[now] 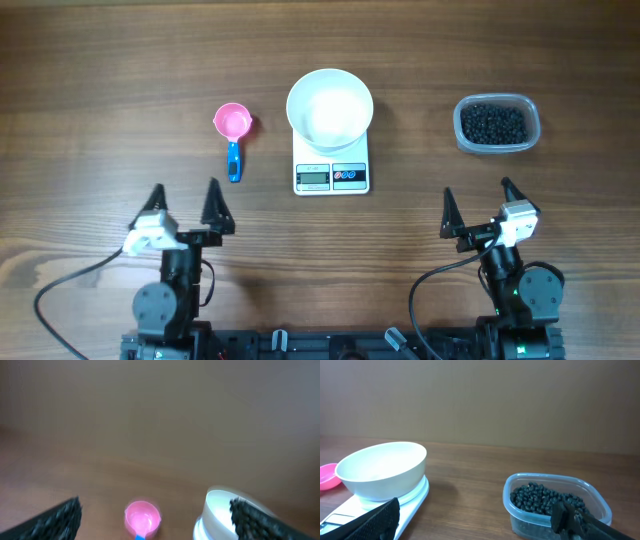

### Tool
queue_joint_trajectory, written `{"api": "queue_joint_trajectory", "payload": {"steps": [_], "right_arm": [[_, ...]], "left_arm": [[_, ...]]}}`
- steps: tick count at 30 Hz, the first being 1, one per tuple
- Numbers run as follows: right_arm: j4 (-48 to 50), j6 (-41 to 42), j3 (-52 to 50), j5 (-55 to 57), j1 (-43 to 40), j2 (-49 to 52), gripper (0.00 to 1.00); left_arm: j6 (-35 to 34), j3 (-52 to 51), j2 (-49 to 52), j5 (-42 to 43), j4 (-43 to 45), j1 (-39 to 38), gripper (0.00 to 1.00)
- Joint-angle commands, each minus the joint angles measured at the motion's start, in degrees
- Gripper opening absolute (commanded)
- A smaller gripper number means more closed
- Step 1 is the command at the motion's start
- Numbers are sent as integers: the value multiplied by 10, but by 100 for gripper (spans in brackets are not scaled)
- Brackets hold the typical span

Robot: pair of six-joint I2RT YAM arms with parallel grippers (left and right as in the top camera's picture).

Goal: Scoop item into bowl and weigh 150g on scale
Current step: 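Raise the left gripper and move it over the pink scoop's blue handle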

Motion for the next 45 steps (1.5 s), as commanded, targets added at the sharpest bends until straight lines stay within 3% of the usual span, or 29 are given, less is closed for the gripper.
{"api": "queue_joint_trajectory", "payload": {"steps": [1, 7, 13, 22, 34, 38, 45], "right_arm": [[3, -1, 0, 10, 0, -3, 100], [3, -1, 0, 10, 0, -3, 100], [3, -2, 0, 10, 0, -3, 100], [3, -1, 0, 10, 0, -3, 100], [3, -1, 0, 10, 0, -3, 100], [3, -1, 0, 10, 0, -3, 100], [3, -1, 0, 10, 0, -3, 100]], "left_arm": [[-3, 14, -3, -2, 54, 5, 100], [-8, 158, 17, 7, -118, 5, 100], [-21, 395, 149, 8, -326, 5, 100], [-20, 834, 559, 25, -746, 5, 100], [-23, 867, 849, 57, -762, 5, 100], [-91, 867, 909, 1, -739, 5, 100], [-98, 867, 988, 3, -695, 4, 100]]}}
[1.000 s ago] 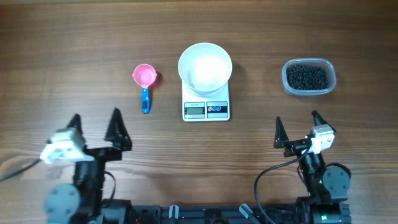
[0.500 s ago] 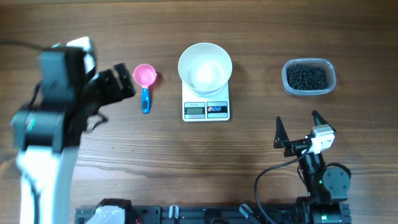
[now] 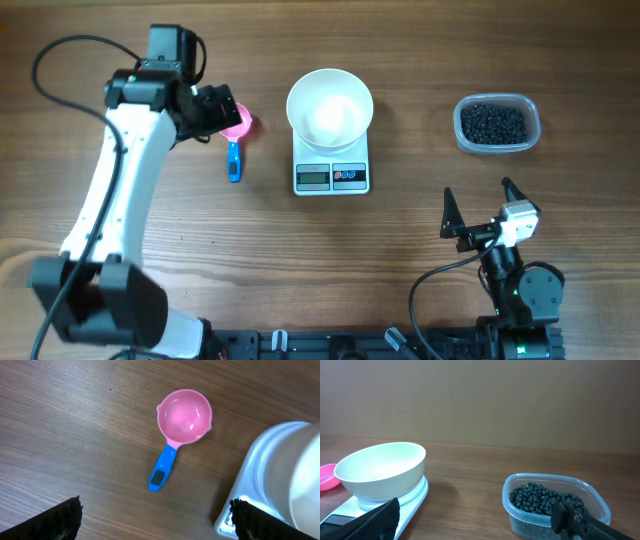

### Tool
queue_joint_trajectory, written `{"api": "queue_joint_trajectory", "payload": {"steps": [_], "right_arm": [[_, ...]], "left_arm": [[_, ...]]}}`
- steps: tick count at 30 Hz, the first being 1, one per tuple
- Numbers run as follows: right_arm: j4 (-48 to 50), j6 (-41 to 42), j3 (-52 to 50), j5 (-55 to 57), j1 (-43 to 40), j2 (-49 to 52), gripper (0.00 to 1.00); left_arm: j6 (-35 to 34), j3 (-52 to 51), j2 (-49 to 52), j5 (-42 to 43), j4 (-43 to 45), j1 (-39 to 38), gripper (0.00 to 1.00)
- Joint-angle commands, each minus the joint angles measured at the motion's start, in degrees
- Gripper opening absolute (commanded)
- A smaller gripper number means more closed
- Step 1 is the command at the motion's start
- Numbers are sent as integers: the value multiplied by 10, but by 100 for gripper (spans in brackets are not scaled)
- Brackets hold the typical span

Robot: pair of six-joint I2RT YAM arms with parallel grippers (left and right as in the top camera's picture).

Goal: Scoop item into bowl and weigh 150g on scale
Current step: 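Raise the left gripper and move it over the pink scoop's blue handle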

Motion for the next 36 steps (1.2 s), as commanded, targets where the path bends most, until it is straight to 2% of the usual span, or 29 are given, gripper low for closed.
{"api": "queue_joint_trajectory", "payload": {"steps": [1, 8, 11, 25, 36], "right_arm": [[2, -1, 0, 8, 0, -3, 100], [2, -1, 0, 8, 0, -3, 100], [2, -1, 0, 8, 0, -3, 100], [2, -1, 0, 8, 0, -3, 100], [2, -1, 0, 8, 0, -3, 100]], "left_arm": [[-18, 6, 43, -12, 12, 3, 100], [-20, 0, 66, -12, 31, 3, 100], [-46, -26, 75, -7, 56, 3, 100], [-43, -129, 86, -1, 204, 3, 100], [-44, -188, 87, -1, 277, 3, 100]]}}
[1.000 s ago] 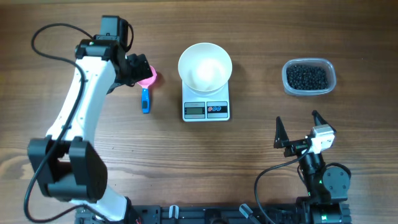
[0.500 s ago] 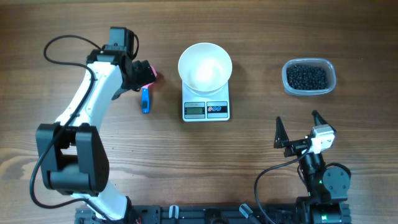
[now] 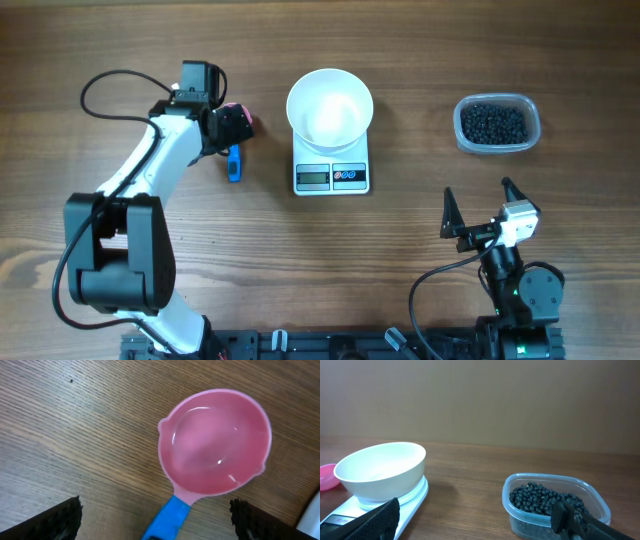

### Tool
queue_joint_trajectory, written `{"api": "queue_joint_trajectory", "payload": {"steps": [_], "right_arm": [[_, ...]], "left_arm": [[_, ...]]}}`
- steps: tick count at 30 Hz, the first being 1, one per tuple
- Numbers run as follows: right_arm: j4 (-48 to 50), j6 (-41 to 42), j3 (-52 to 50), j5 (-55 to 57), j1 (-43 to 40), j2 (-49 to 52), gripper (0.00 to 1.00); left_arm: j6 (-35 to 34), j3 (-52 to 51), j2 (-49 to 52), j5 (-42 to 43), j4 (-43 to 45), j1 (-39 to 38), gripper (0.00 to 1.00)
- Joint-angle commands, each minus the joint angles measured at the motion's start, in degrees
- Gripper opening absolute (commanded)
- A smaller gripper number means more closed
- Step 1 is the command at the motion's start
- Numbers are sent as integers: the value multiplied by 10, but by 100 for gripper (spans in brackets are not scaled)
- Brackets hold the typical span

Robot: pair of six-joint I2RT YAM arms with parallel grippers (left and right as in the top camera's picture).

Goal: Scoop item into bowl and weigh 150g on scale
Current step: 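Raise the left gripper and move it over the pink scoop's blue handle, then lower the left gripper and close it on the blue handle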

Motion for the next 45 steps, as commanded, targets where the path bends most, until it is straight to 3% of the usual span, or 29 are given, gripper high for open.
{"api": "queue_joint_trajectory", "payload": {"steps": [1, 23, 45], "right_arm": [[2, -1, 0, 8, 0, -3, 100], [2, -1, 0, 8, 0, -2, 100], [2, -1, 0, 8, 0, -2, 100]], "left_arm": [[-10, -15, 6, 3, 13, 3, 100], [-11, -33, 12, 22, 23, 3, 100], [-11, -67, 15, 22, 87, 3, 100]]}}
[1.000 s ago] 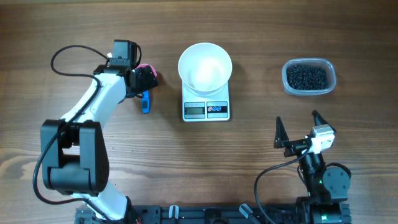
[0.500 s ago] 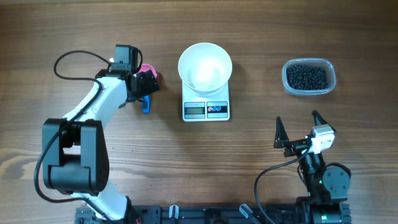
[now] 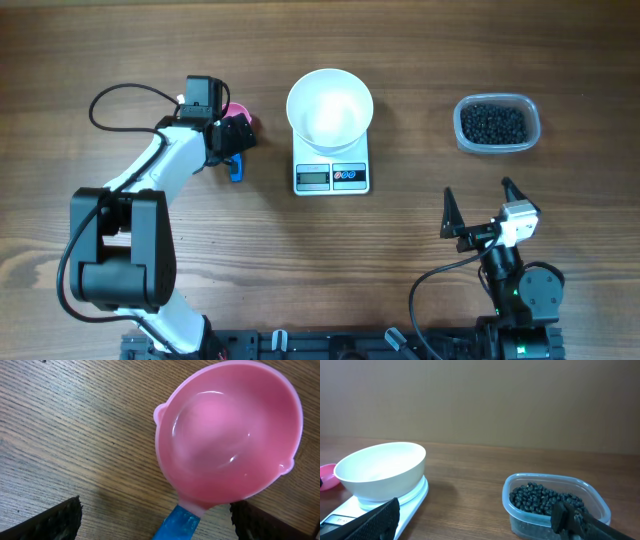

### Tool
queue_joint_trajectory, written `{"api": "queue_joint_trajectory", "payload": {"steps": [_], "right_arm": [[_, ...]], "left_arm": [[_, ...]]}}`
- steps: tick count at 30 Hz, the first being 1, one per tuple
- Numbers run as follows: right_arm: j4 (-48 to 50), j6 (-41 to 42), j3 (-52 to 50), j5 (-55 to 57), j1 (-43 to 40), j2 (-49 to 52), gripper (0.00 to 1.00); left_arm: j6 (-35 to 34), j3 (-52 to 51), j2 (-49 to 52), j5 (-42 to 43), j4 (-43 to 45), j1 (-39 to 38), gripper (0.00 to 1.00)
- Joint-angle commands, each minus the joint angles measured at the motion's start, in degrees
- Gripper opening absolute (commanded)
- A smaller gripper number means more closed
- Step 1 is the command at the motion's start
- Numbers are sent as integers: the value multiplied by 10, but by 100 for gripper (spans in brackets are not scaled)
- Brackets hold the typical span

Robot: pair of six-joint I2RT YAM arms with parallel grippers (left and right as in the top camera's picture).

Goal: Scoop item into bowl and weigh 150g on scale
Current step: 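Lower the left gripper and close it on the blue handle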

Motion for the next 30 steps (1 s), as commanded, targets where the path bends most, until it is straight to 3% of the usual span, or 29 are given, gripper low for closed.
{"api": "queue_joint_trajectory", "payload": {"steps": [1, 6, 14, 17, 21, 30], "right_arm": [[2, -2, 0, 8, 0, -2, 100], [2, -1, 0, 8, 0, -2, 100], [2, -1, 0, 8, 0, -2, 100], [2, -1, 0, 8, 0, -2, 100], [2, -1, 0, 8, 0, -2, 100], [2, -1, 0, 8, 0, -2, 100]], "left_arm": [[-10, -11, 8, 7, 9, 3, 100], [-10, -28, 8, 7, 19, 3, 99], [-9, -51, 9, 7, 60, 3, 84], [-10, -52, 10, 7, 67, 3, 75], [-10, -52, 10, 7, 79, 3, 52], [-10, -52, 10, 26, 81, -35, 44]]}}
